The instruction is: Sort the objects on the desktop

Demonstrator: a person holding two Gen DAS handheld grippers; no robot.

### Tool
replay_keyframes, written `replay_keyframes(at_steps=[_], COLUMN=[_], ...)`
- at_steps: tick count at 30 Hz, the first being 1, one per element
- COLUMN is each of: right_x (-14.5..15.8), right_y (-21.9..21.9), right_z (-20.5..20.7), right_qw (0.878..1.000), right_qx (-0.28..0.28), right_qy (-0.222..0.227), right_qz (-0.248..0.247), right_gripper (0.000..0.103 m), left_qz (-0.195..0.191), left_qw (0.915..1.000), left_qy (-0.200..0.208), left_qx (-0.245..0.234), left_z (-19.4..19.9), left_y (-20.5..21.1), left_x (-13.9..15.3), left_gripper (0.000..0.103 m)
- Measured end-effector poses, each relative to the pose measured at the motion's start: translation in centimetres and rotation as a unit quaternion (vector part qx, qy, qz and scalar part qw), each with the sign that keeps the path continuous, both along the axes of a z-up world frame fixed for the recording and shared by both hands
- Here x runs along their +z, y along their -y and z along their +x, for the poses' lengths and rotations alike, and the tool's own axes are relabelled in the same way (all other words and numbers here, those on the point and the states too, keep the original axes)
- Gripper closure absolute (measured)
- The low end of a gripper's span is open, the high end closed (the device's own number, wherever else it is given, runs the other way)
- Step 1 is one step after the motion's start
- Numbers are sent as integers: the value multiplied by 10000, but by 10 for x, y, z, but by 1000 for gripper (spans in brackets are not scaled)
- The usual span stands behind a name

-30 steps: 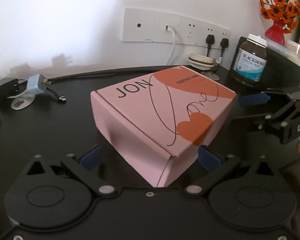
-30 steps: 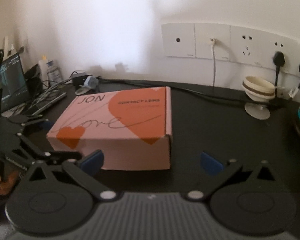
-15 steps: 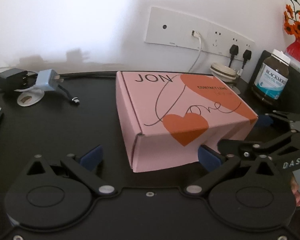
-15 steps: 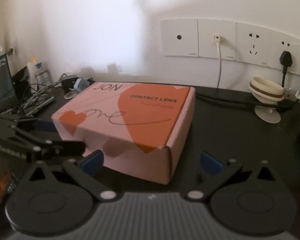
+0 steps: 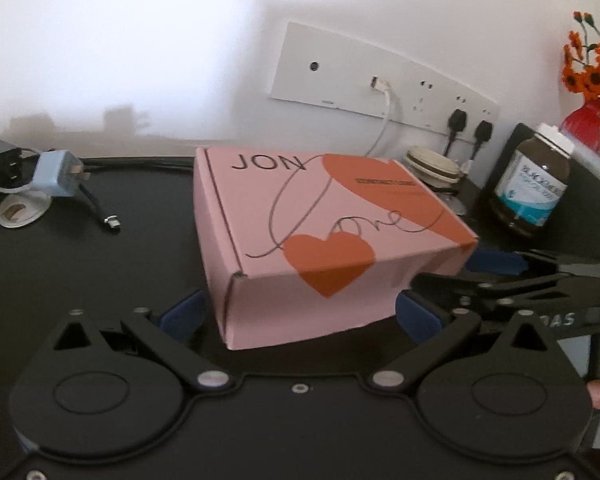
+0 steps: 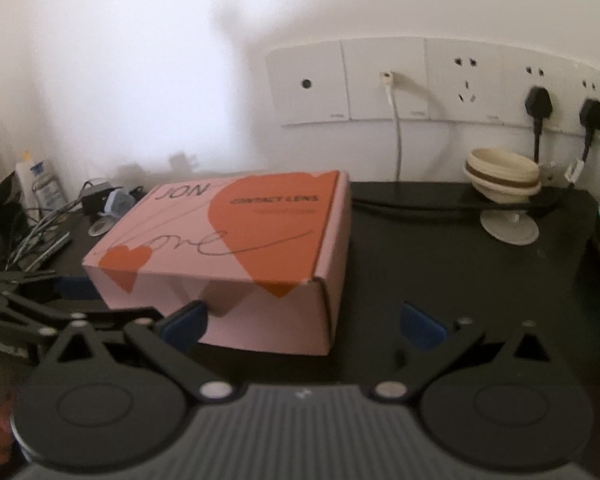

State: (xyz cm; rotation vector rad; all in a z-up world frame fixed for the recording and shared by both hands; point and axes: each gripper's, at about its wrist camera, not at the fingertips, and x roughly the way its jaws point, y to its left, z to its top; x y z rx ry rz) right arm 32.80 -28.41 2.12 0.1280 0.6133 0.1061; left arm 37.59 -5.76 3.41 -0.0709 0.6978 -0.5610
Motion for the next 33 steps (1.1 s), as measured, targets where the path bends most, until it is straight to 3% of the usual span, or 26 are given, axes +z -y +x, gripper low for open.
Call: replay_keyframes(at_steps=[15, 23, 33], right_x=[-3, -5, -6], right_y=[11, 14, 18], right_z=[-4, -5, -6], right_qw=[9988, 9980, 9971], right_qx=[-316, -275, -372], right_qy=[141, 90, 72], right_qz=[352, 557, 663], right_gripper=[1, 1, 1], left_qz=[340, 243, 155], left_qw=[9980, 9982, 9990], left_qy=[481, 346, 286], left_qx=[246, 432, 318], left_z=[-14, -8, -7], left_y=[7, -1, -3], left_x=[3, 1, 0], left_gripper=[0, 0, 0])
